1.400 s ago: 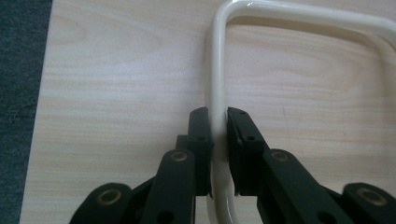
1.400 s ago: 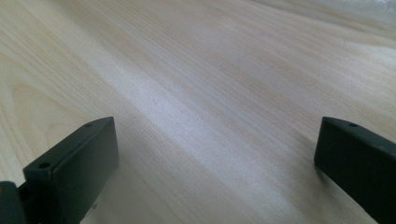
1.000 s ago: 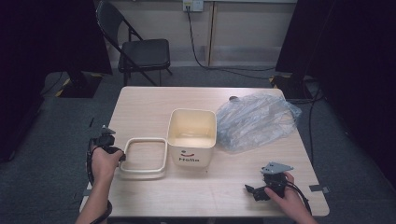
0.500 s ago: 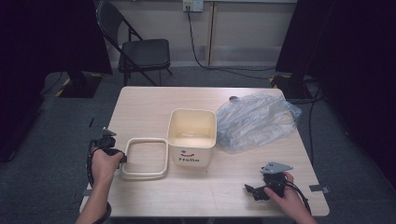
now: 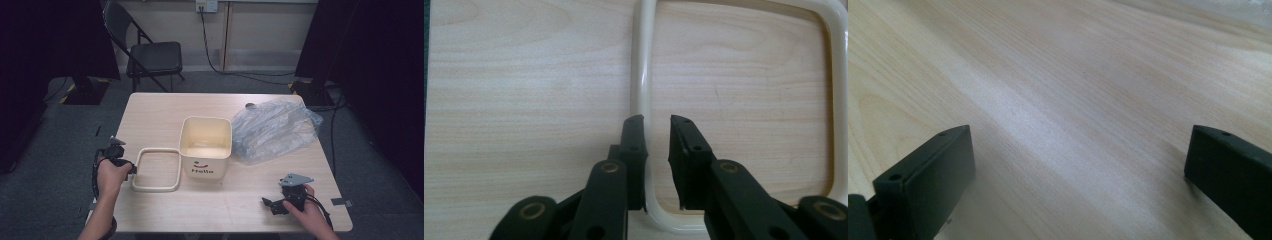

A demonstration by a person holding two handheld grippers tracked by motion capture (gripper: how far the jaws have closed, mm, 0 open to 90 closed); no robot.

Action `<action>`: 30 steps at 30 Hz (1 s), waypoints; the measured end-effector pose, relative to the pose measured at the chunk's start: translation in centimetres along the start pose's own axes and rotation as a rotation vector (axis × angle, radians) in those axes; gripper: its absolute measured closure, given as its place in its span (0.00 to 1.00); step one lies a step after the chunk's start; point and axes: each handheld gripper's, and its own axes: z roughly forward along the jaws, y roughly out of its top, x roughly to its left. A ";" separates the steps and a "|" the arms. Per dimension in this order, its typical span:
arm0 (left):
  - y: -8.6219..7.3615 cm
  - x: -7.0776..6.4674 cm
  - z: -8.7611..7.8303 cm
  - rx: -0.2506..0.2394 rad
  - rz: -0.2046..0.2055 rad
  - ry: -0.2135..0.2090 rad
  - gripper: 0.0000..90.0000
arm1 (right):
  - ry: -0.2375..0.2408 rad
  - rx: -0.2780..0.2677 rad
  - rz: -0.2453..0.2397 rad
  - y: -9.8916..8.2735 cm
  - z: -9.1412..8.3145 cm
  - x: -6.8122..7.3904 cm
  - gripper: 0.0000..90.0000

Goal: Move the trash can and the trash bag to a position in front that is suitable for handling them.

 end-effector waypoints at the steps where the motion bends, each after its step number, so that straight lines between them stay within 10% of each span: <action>1: 0.0 0.0 -0.1 -0.001 0.011 0.000 0.81 | 0.000 0.000 0.000 0.0 0.0 0.0 0.00; 13: 0.3 -1.5 -1.0 -0.028 0.158 -0.016 0.29 | 0.000 0.000 0.000 0.0 0.0 0.0 0.00; 30: -0.2 -4.2 -0.7 0.037 0.204 -0.075 0.19 | 0.000 0.000 0.000 0.0 0.0 0.0 0.00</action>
